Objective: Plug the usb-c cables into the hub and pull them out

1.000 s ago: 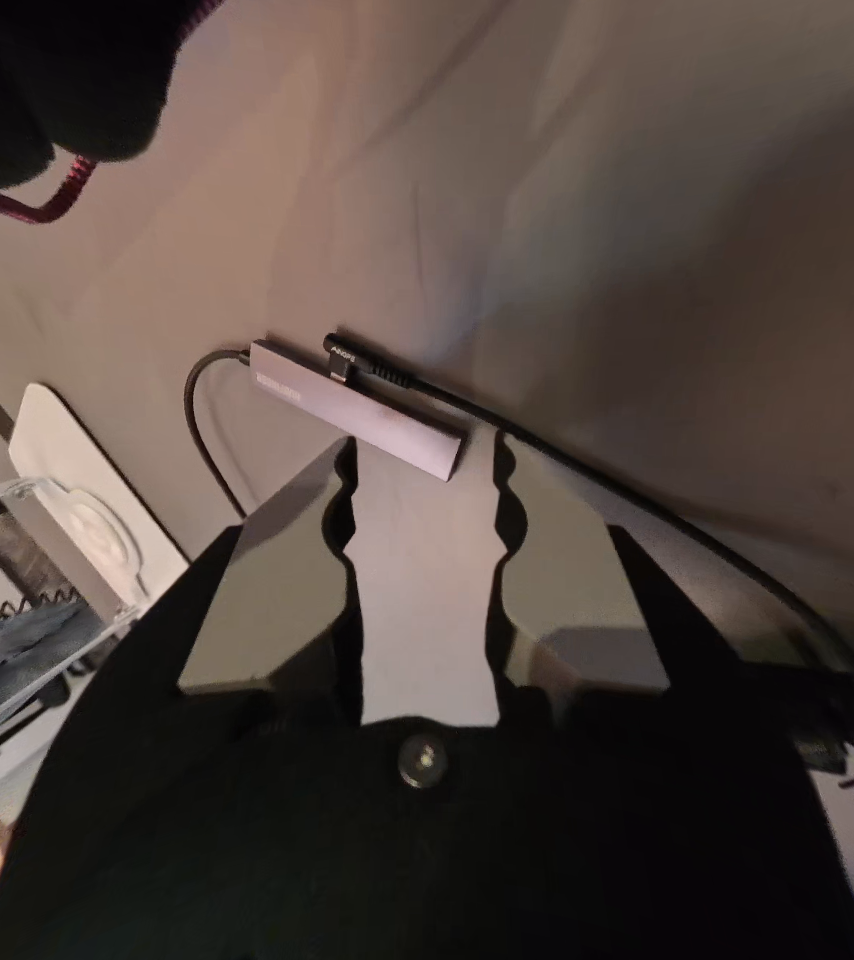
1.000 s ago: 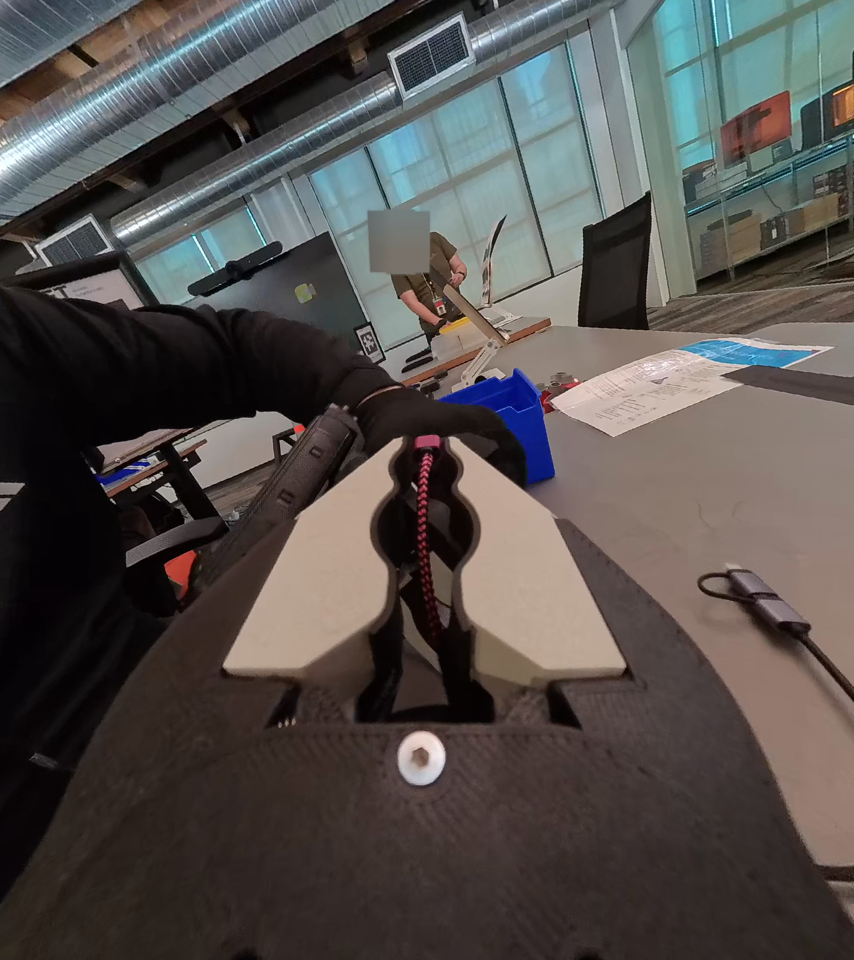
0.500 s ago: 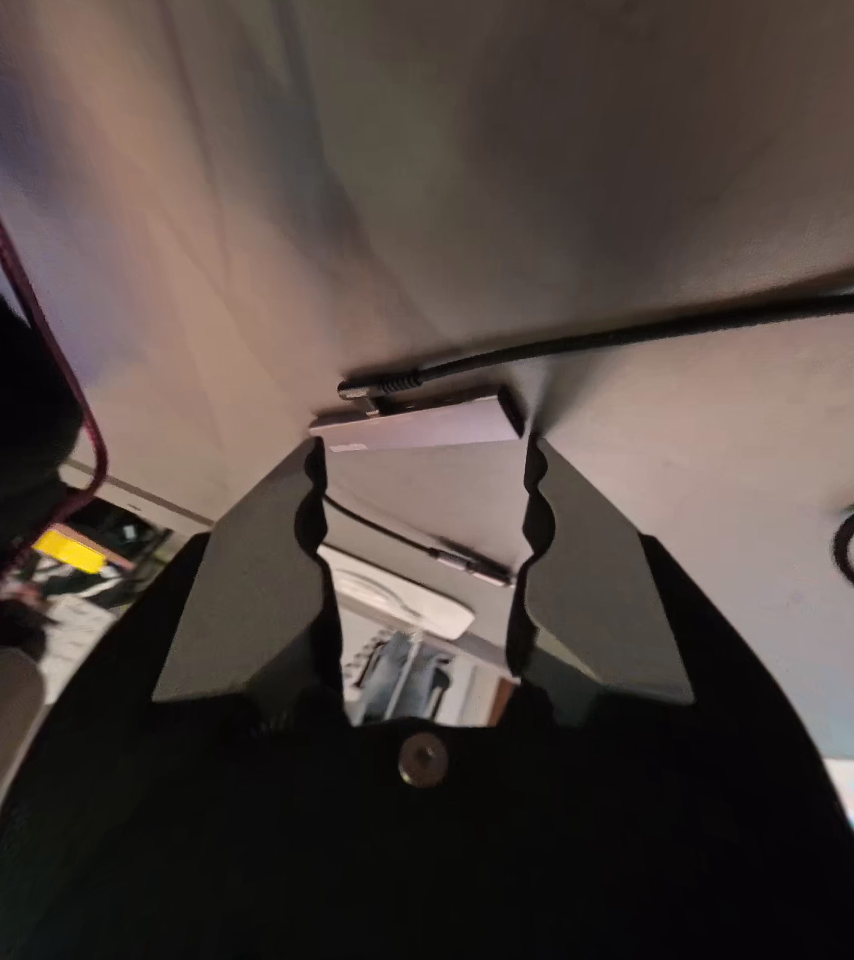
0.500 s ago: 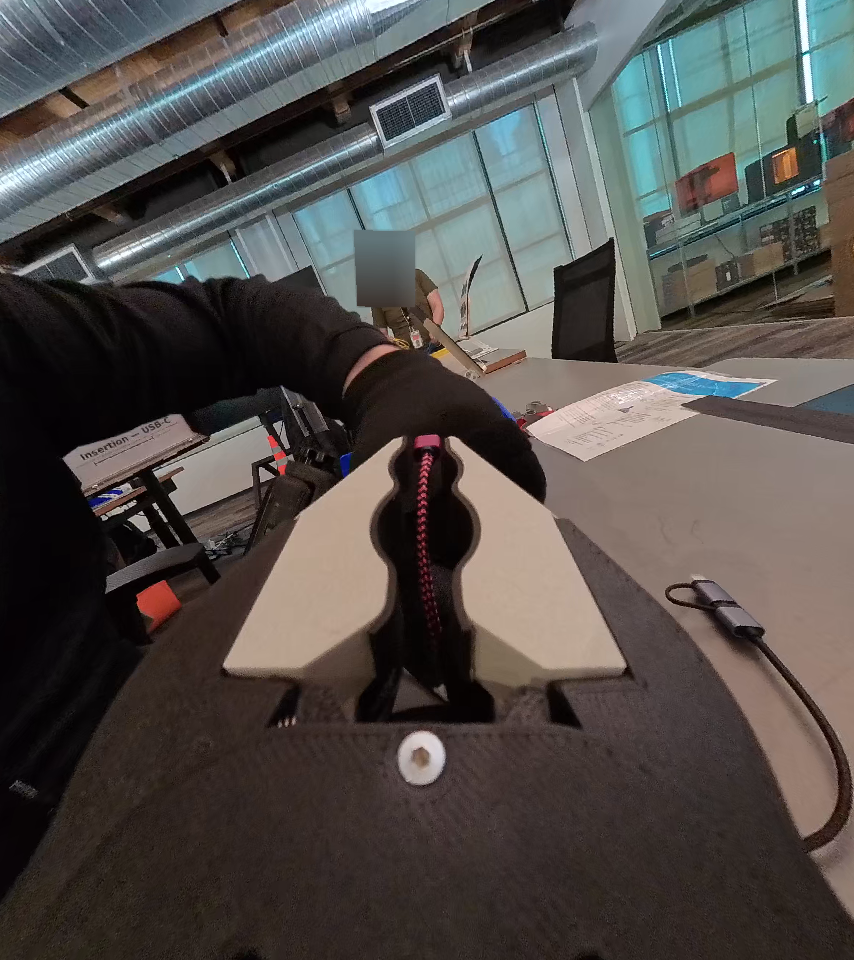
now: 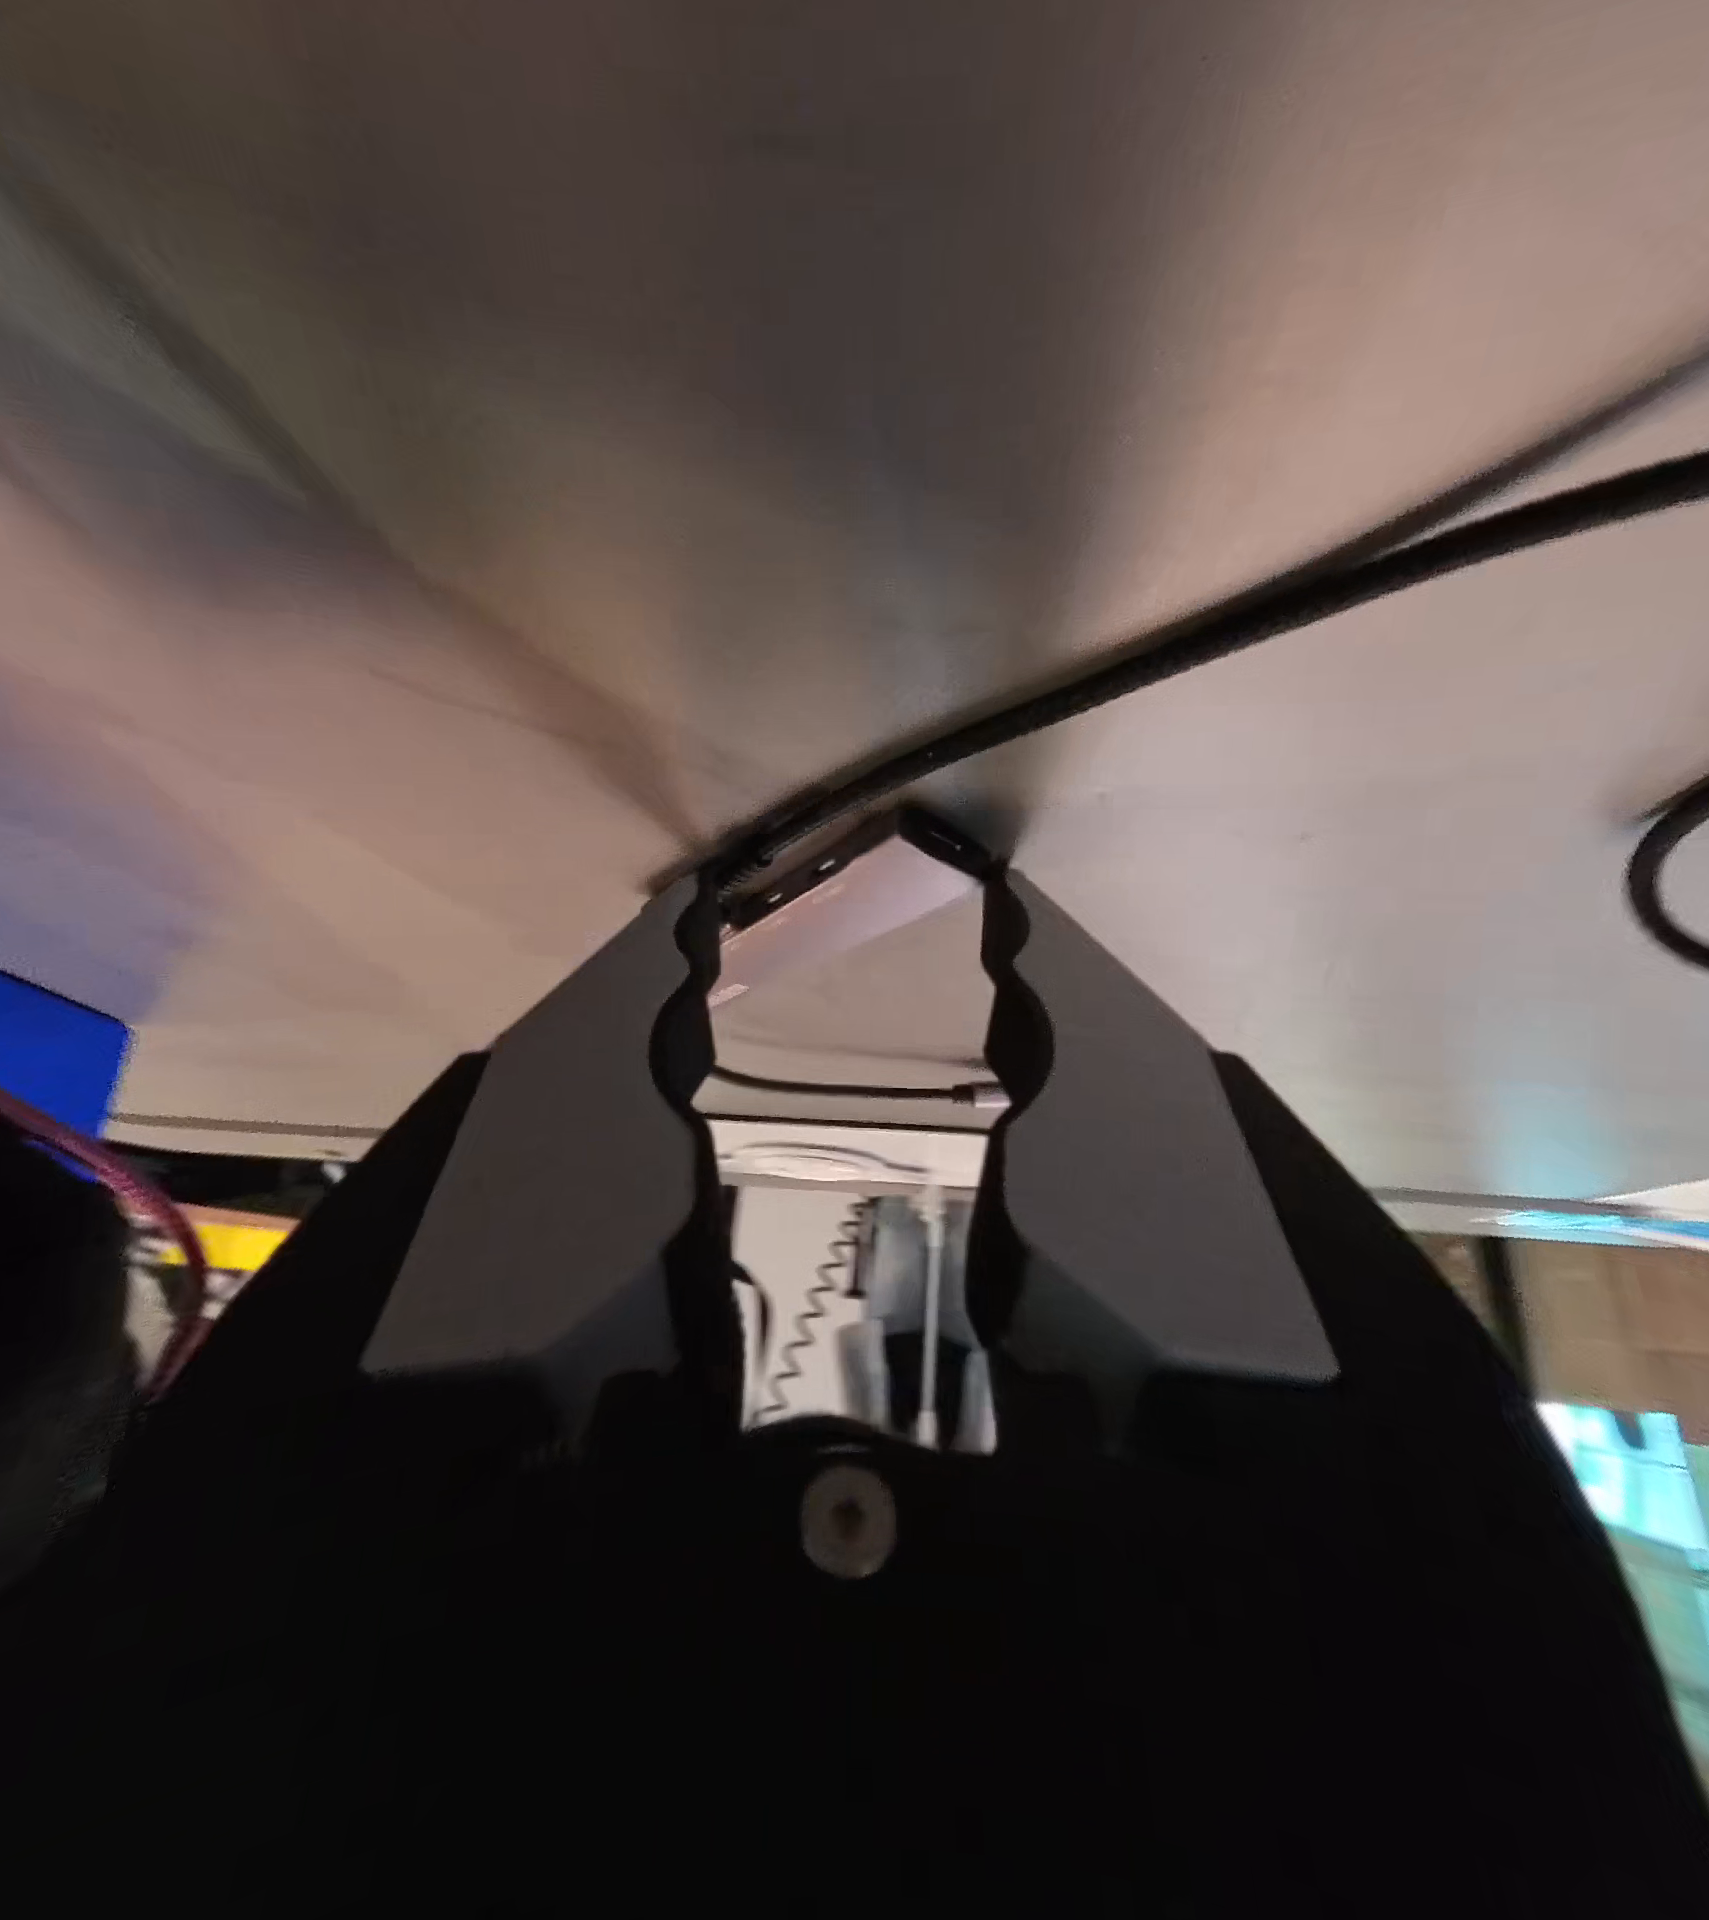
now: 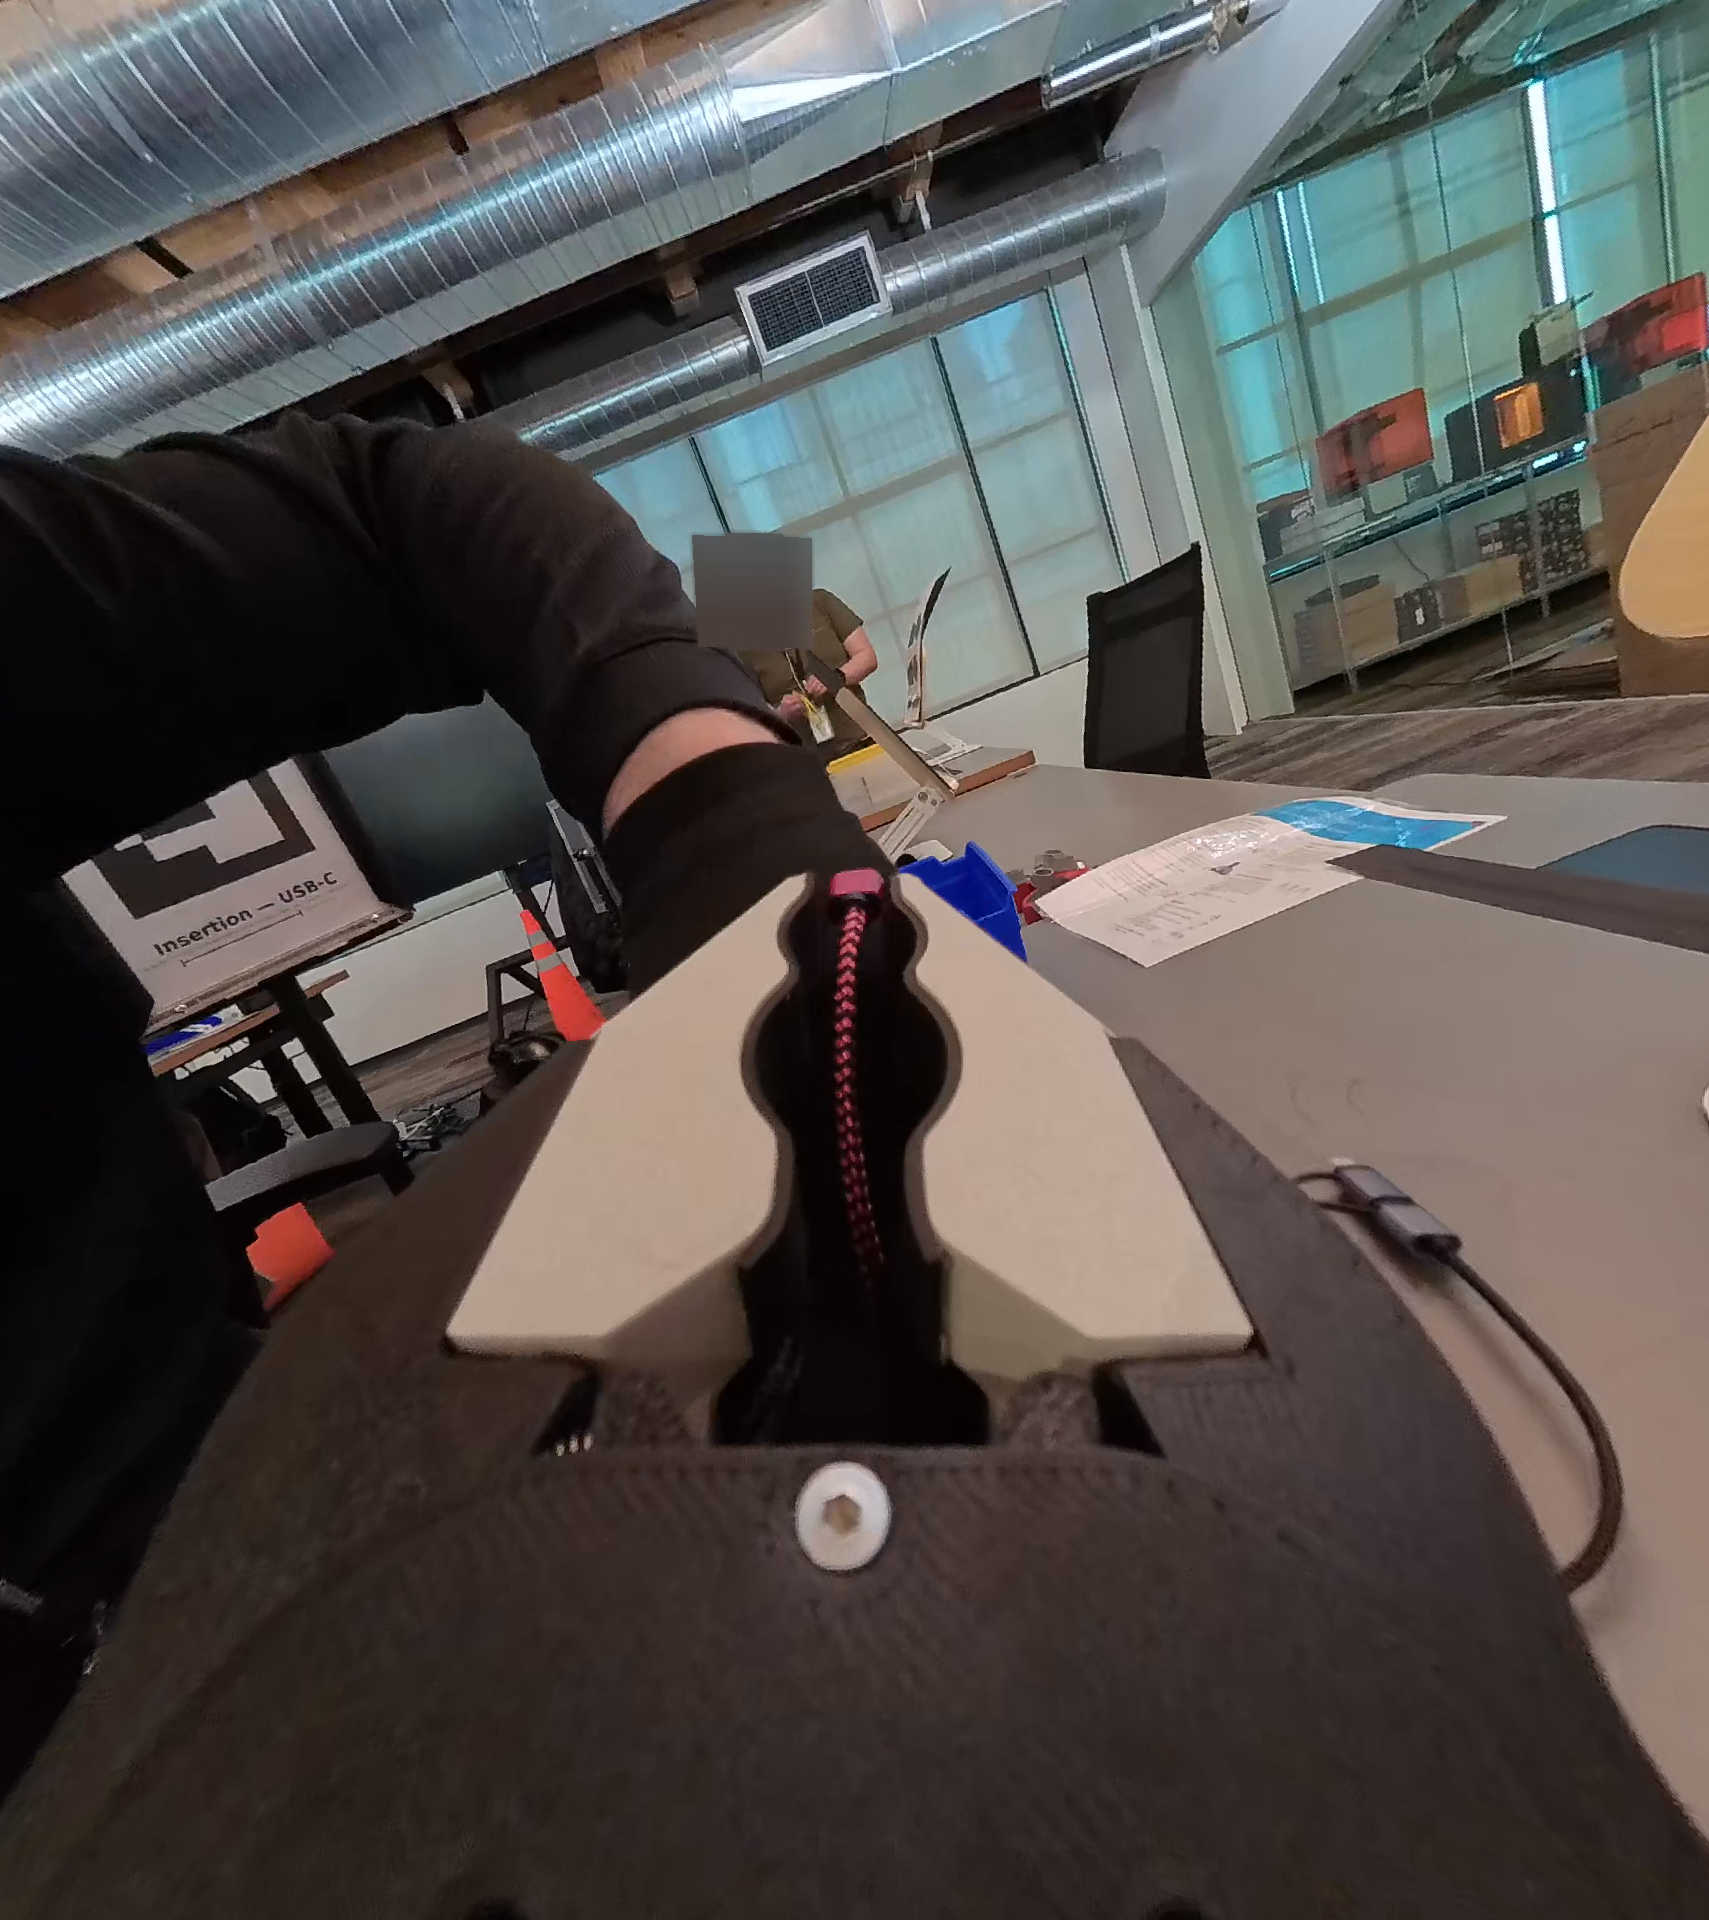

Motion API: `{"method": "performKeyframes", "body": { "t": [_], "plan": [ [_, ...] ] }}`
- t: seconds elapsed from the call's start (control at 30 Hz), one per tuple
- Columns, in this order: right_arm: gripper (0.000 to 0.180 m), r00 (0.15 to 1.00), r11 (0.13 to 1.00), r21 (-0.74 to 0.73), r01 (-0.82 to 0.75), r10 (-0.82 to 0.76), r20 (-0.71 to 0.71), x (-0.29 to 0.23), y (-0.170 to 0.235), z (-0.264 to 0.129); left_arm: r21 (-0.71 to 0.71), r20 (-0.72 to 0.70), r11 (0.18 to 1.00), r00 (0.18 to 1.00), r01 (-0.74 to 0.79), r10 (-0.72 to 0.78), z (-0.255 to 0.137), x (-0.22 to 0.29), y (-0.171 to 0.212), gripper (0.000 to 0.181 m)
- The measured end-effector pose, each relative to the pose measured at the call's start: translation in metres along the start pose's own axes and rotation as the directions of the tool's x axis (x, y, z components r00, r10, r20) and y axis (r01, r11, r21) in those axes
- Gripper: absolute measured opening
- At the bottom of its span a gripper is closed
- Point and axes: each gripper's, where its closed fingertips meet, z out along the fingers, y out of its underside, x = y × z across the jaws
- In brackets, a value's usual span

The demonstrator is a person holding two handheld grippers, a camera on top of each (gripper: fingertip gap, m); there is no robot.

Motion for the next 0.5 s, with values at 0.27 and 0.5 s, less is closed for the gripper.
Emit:
{"method": "performKeyframes", "body": {
  "t": [0.27, 0.5],
  "plan": [
    [0.008, 1.000, 1.000, 0.006, 0.025, -0.025, -0.019, 0.000, -0.005, -0.004, 0.019, -0.270, 0.795, 0.769, 0.606, -0.580, 0.008, 0.028, 0.010, 0.022],
    [0.008, 0.999, 1.000, -0.016, 0.020, -0.021, -0.036, 0.006, 0.001, -0.003, -0.097, -0.512, 0.306, 0.216, 0.947, -0.831, 0.012, 0.051, 0.014, 0.022]
  ]
}}
